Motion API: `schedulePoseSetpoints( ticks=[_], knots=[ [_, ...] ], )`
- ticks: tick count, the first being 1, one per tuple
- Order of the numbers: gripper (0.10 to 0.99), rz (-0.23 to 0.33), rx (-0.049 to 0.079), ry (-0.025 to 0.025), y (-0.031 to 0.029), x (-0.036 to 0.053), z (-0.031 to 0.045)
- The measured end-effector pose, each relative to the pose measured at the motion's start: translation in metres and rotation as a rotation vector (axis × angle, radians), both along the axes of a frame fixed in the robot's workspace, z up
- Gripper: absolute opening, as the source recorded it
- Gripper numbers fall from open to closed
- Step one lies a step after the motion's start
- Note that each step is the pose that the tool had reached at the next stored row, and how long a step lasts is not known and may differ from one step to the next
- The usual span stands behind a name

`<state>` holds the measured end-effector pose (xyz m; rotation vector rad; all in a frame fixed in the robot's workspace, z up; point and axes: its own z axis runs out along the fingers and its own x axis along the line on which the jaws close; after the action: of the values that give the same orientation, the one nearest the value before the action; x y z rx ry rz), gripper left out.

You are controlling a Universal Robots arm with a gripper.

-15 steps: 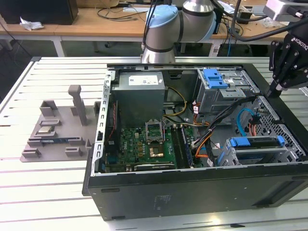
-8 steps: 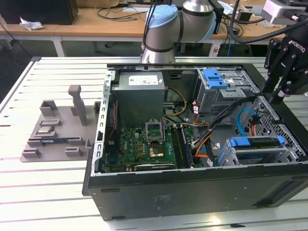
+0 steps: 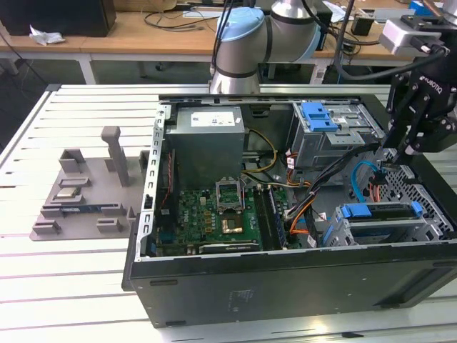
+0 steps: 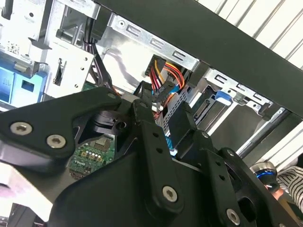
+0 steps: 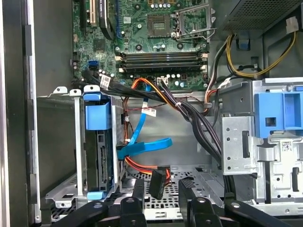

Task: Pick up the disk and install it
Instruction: 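Insert the first disk wire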

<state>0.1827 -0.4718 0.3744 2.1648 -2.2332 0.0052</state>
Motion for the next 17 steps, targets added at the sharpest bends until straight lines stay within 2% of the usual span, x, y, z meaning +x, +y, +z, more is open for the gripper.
schedulePoseSetpoints(
  ticks=[3,7,17],
  knots=[
    [0.42,0.0,0.0,0.0,0.0,0.0,-0.0039],
    [0.42,0.0,0.0,0.0,0.0,0.0,-0.0154],
    [0.42,0.0,-0.006,0.0,-0.002,0.0,-0.0192]
  ],
)
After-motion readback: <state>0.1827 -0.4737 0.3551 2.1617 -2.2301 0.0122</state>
